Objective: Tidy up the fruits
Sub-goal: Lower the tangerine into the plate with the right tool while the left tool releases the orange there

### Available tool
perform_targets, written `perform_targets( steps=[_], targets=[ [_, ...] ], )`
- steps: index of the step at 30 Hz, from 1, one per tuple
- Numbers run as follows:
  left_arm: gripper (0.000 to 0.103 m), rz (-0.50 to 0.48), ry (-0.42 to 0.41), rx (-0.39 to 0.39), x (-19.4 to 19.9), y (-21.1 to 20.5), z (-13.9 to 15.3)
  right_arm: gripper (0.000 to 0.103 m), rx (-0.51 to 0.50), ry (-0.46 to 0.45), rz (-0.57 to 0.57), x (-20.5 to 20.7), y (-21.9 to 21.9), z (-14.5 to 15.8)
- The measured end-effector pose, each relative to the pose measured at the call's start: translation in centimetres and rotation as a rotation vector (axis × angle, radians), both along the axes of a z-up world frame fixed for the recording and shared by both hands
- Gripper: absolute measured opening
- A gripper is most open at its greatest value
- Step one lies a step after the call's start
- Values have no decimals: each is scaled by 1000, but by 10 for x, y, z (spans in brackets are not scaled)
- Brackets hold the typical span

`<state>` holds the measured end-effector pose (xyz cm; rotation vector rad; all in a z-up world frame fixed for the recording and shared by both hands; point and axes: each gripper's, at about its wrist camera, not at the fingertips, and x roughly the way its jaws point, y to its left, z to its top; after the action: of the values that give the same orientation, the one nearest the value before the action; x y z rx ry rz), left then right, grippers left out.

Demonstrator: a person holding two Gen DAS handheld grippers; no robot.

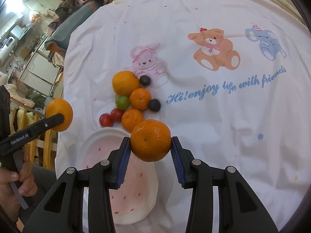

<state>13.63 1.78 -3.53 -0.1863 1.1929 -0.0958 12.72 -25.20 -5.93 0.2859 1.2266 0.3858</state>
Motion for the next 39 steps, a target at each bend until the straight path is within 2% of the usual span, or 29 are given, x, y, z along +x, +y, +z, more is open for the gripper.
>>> perform_targets(
  steps=[9, 15, 22, 32, 38, 39],
  targets=[
    [54, -71, 48, -20, -46, -14, -13, 44, 5, 11, 47, -35, 15, -2],
    [54, -81, 103, -34, -57, -24, -32, 44, 57, 75, 66, -42, 25, -19],
    [54, -121, 155, -33, -59, -36, -49, 44, 104, 159, 90, -33, 44, -43],
    [54, -101, 194, -27, -53, -36, -61, 45, 74, 190, 104, -4, 71, -69],
    [54, -103, 198, -23, -52, -36, -63, 46, 75, 170, 92, -4, 70, -68],
    [54, -103, 200, -25, -52, -36, -64, 50, 89, 171, 90, -4, 68, -69]
  ],
)
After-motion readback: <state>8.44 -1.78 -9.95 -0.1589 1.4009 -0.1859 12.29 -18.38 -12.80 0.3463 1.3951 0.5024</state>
